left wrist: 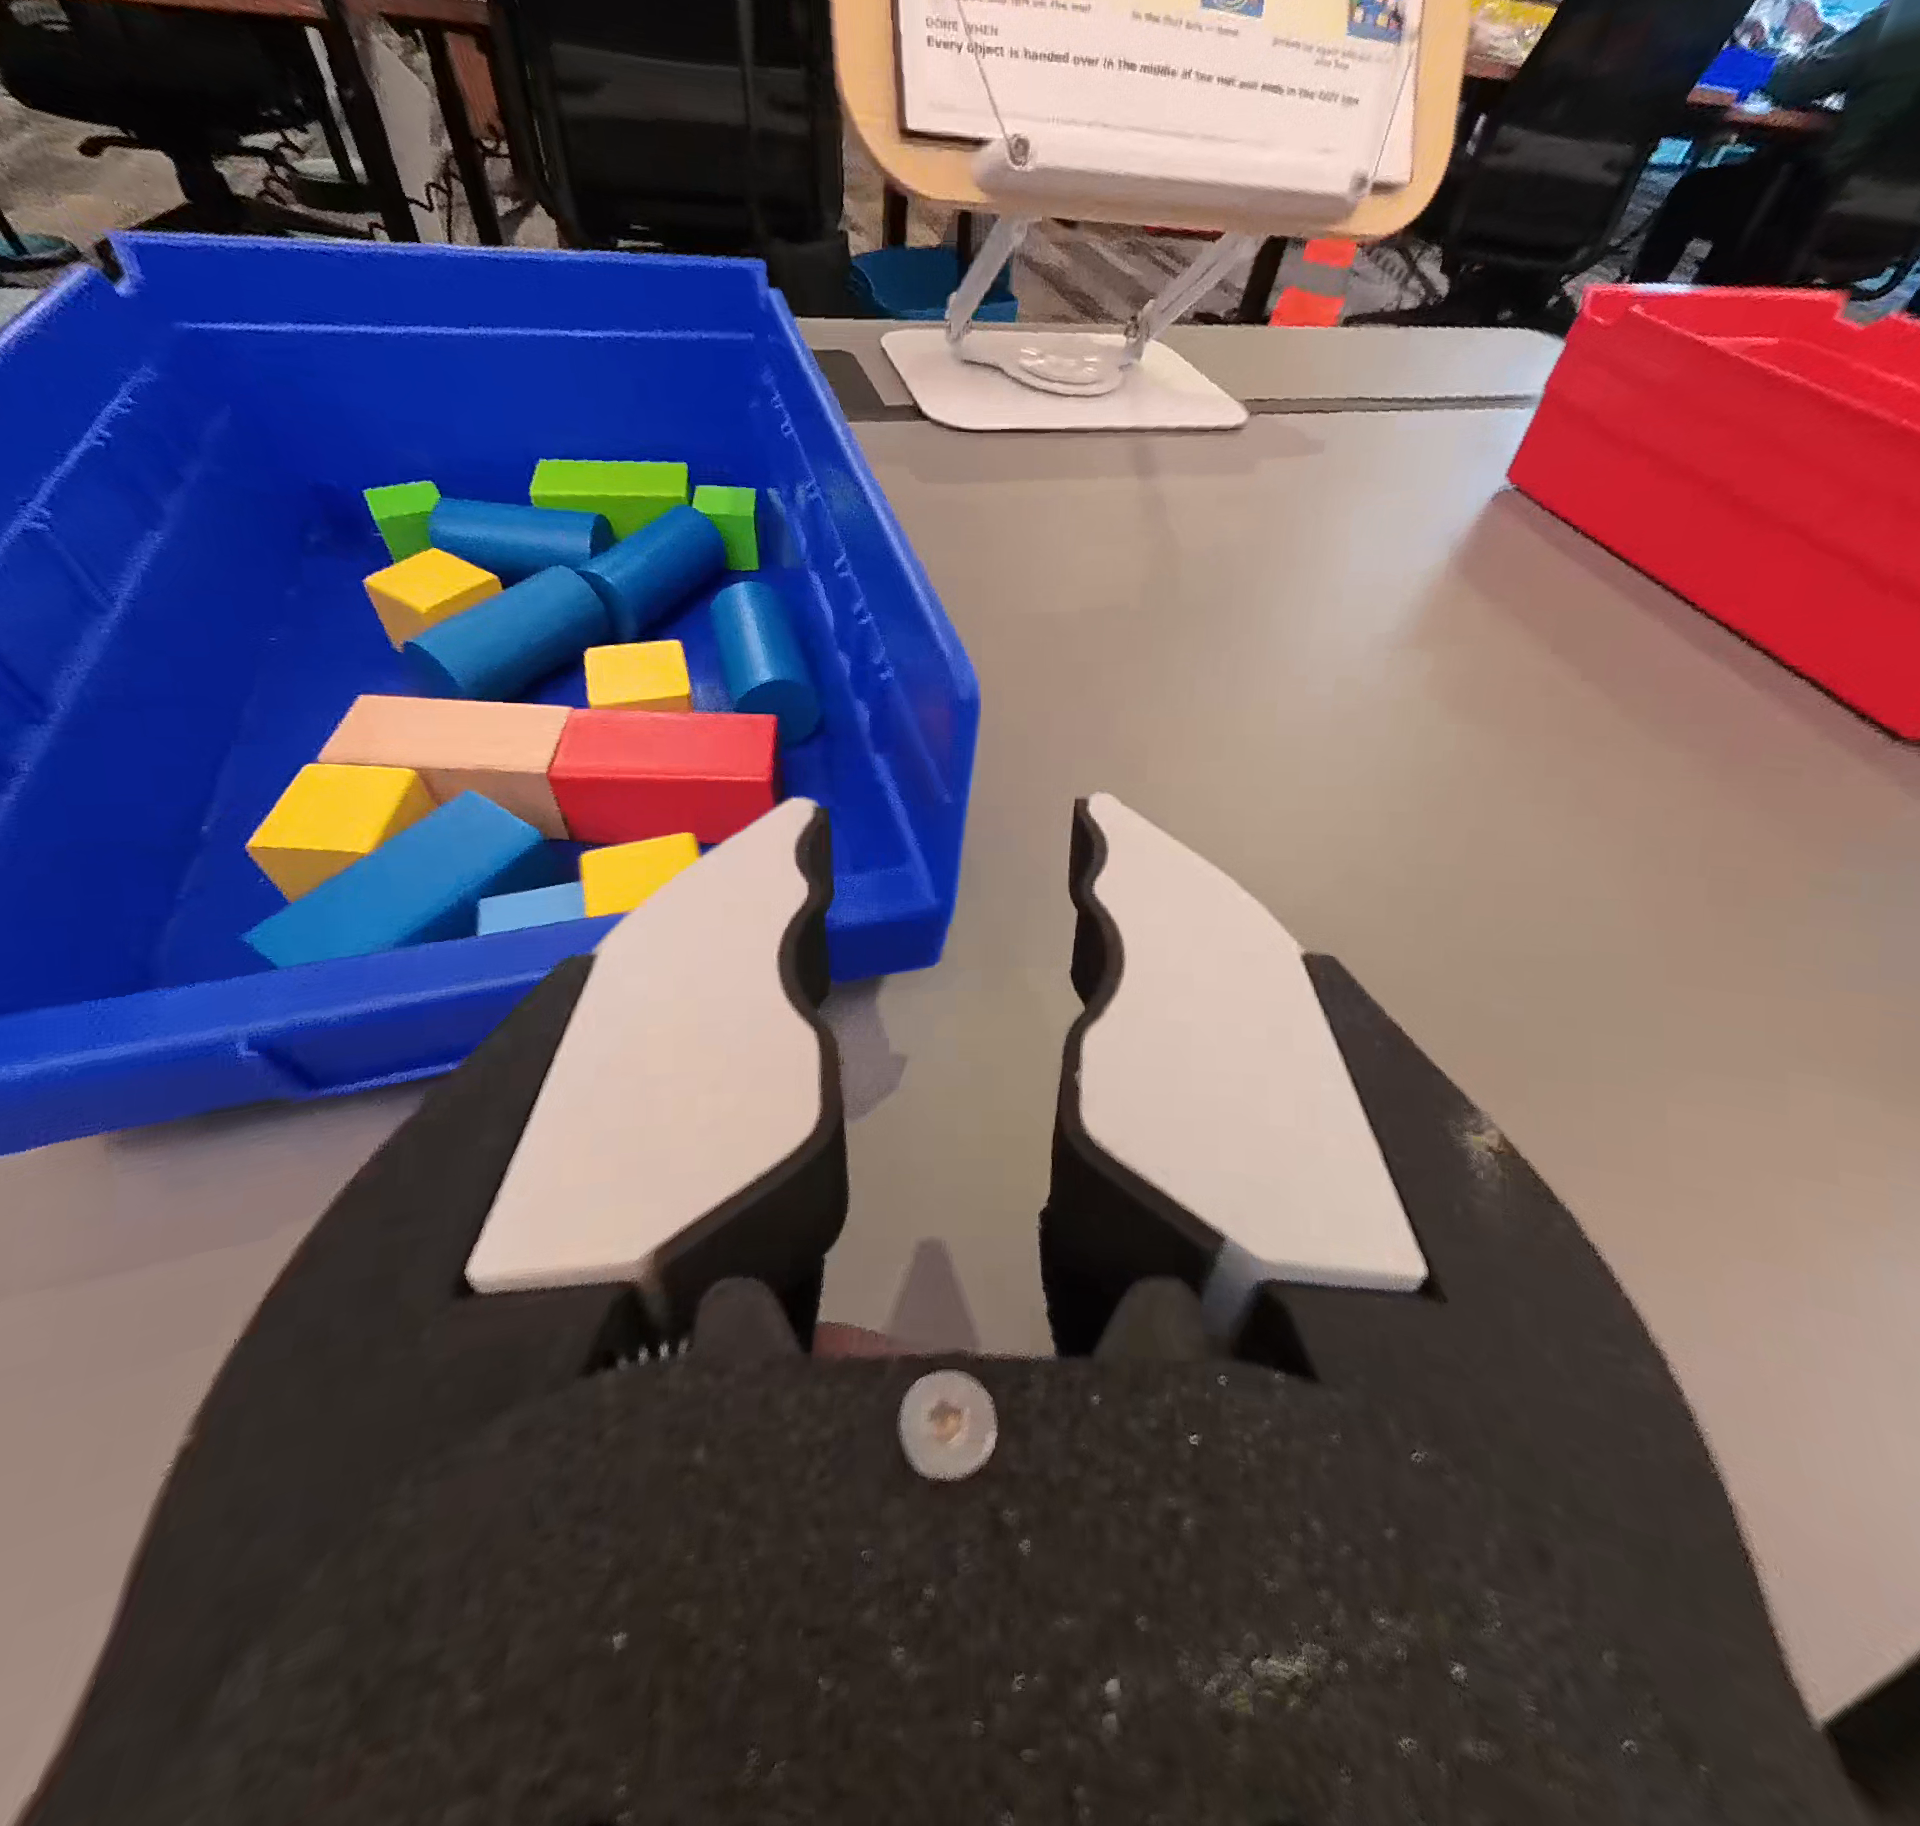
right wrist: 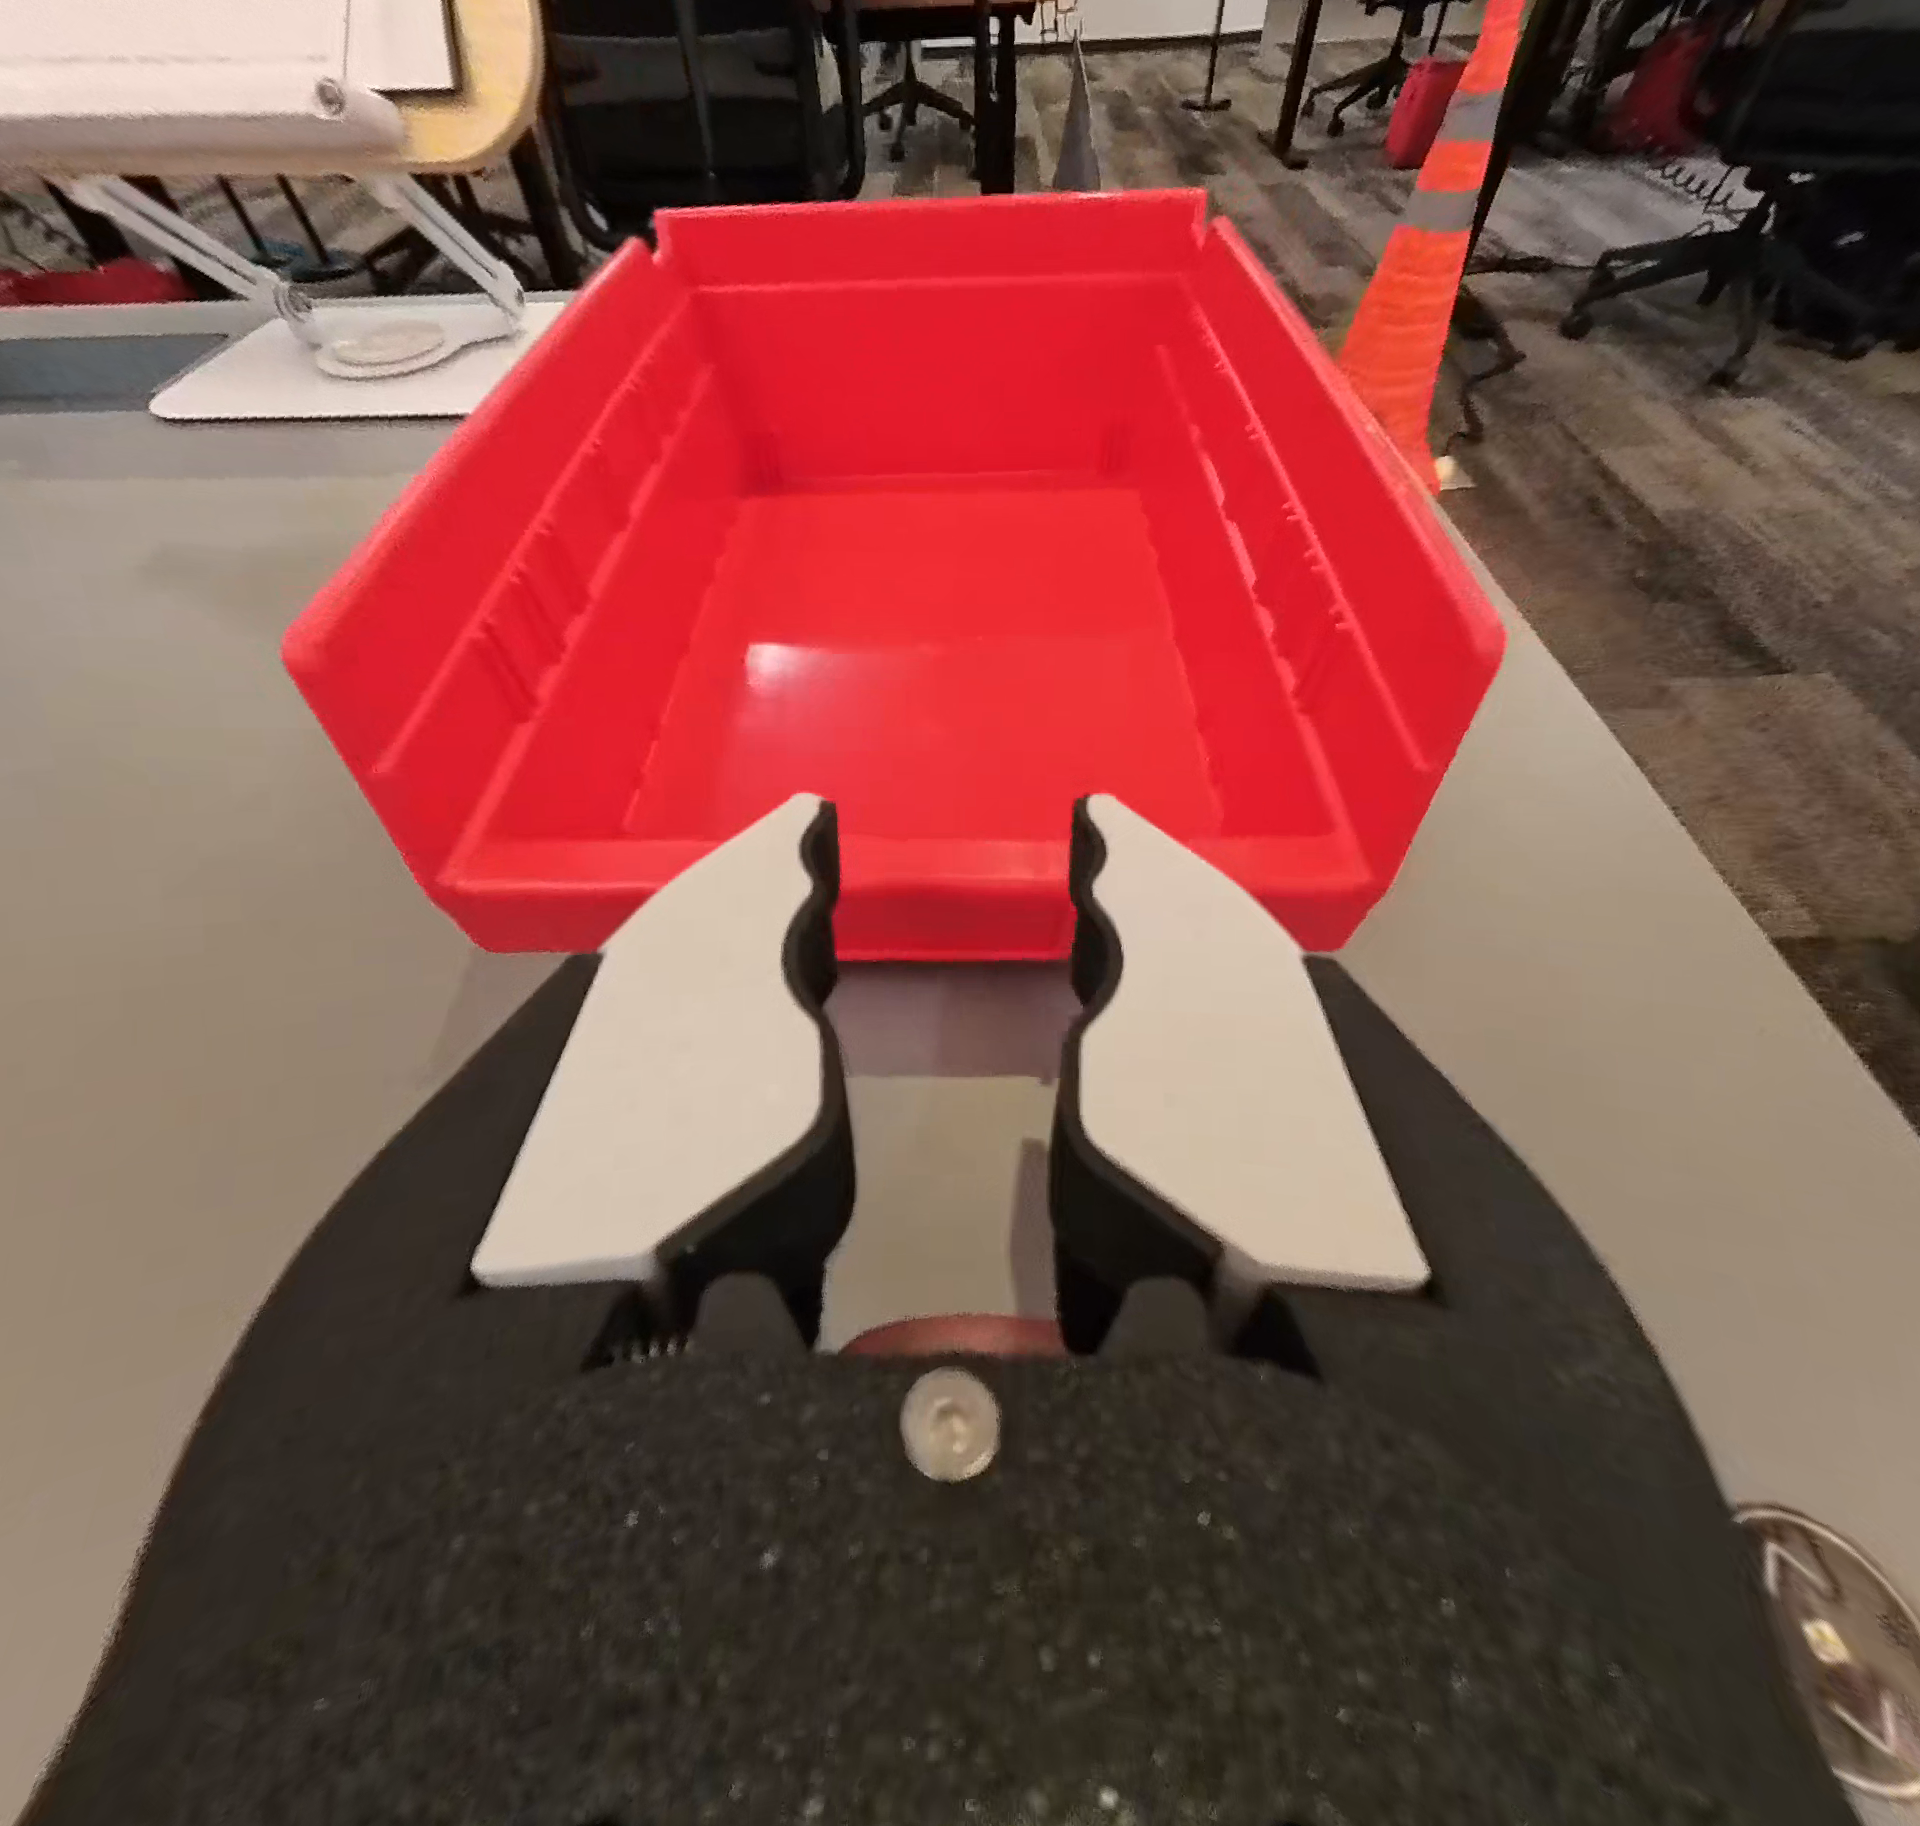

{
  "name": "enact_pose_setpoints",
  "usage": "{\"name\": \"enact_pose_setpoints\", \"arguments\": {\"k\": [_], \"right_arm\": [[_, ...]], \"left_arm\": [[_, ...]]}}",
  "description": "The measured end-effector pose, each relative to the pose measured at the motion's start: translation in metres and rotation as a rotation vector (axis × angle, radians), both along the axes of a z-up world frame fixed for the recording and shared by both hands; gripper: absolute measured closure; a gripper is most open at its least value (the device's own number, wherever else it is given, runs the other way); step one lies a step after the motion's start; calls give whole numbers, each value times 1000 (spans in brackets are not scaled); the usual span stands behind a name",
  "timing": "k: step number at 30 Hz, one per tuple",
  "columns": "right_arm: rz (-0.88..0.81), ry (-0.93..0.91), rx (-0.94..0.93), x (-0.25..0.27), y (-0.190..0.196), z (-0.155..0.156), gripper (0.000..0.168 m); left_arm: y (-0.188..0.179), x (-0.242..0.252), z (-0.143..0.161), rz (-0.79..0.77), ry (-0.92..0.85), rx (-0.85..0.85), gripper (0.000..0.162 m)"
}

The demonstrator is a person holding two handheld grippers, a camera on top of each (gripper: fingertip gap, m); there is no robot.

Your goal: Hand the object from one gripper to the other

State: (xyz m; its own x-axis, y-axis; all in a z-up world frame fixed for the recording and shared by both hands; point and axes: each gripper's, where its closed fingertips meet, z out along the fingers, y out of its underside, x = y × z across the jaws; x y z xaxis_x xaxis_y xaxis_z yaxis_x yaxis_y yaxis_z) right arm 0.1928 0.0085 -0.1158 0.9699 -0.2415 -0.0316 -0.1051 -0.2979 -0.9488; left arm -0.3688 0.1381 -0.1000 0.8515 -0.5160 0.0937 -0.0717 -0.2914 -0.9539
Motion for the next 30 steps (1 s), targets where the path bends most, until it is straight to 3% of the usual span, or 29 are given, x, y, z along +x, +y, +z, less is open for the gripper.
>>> {"name": "enact_pose_setpoints", "arguments": {"k": [5,15,18,23,27,30], "right_arm": [[4,36,20,-1,6,1,127],[24,-7,17,-19,2,0,129],[41,14,45,-27,1,6,129],[61,-81,11,-30,5,4,128],[92,-19,26,-35,10,3,128],[100,-3,42,-36,12,7,128]], "left_arm": [[13,-19,-13,69,112,-5,121],[1,-12,-9,34,71,-31,122],[-21,-1,5,-66,5,-147,116],[-39,-5,55,-118,257,-259,110],[-7,-11,85,-38,369,-378,105],[42,-9,82,17,364,-478,108]]}}
